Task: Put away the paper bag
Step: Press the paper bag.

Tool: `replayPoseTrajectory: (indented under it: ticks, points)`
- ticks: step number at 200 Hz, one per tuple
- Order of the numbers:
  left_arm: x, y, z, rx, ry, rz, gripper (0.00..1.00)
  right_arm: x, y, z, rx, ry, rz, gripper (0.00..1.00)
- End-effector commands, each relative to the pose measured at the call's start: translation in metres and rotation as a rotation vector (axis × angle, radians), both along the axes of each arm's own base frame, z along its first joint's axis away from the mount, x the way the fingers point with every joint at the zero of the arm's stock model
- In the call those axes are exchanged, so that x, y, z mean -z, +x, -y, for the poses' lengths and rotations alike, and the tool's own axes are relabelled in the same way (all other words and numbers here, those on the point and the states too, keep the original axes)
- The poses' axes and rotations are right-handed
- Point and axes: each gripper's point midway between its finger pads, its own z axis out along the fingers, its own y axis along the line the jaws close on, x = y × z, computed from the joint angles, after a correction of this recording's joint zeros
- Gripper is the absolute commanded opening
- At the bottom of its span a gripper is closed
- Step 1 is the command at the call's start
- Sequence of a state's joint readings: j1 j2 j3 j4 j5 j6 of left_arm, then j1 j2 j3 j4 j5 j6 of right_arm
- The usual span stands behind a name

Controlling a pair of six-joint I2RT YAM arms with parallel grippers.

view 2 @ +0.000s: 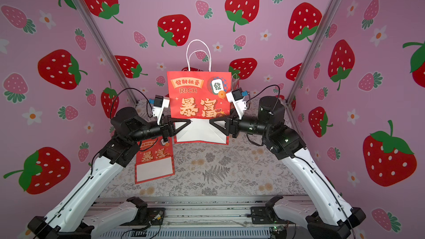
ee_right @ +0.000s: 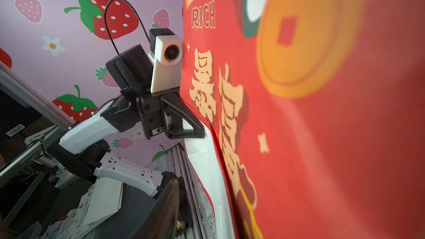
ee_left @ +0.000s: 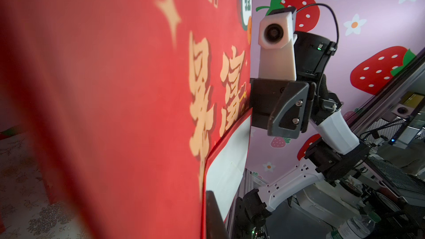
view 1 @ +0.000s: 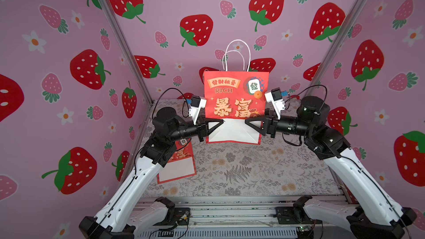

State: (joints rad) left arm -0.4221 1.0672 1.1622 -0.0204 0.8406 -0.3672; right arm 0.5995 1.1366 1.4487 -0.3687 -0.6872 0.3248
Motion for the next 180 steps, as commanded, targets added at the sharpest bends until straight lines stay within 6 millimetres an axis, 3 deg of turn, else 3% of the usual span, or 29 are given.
replayPoseTrajectory:
  ticks: [1, 90, 113, 133, 151, 180]
  points:
    - [-0.014, -0.009, 0.004, 0.051, -0.015, 0.031, 0.07, -0.006, -0.007, 0.001, -0.027, -0.015, 0.033, 0.43]
    - [-0.009, -0.008, 0.007, 0.065, 0.001, 0.015, 0.08, -0.003, 0.007, -0.005, 0.038, -0.012, 0.058, 0.12]
    - [-0.006, 0.001, 0.004, 0.005, 0.019, 0.004, 0.29, 0.006, 0.019, -0.005, 0.082, -0.049, 0.038, 0.00]
    - [0.007, 0.026, -0.009, -0.165, 0.095, -0.030, 0.51, 0.018, 0.033, -0.003, 0.148, -0.109, 0.015, 0.00]
    - [0.030, 0.050, -0.032, -0.373, 0.171, -0.076, 0.71, 0.030, 0.044, 0.002, 0.204, -0.167, -0.017, 0.00]
    - [0.067, 0.062, -0.087, -0.742, 0.297, -0.096, 0.79, 0.054, 0.051, 0.002, 0.232, -0.216, -0.097, 0.00]
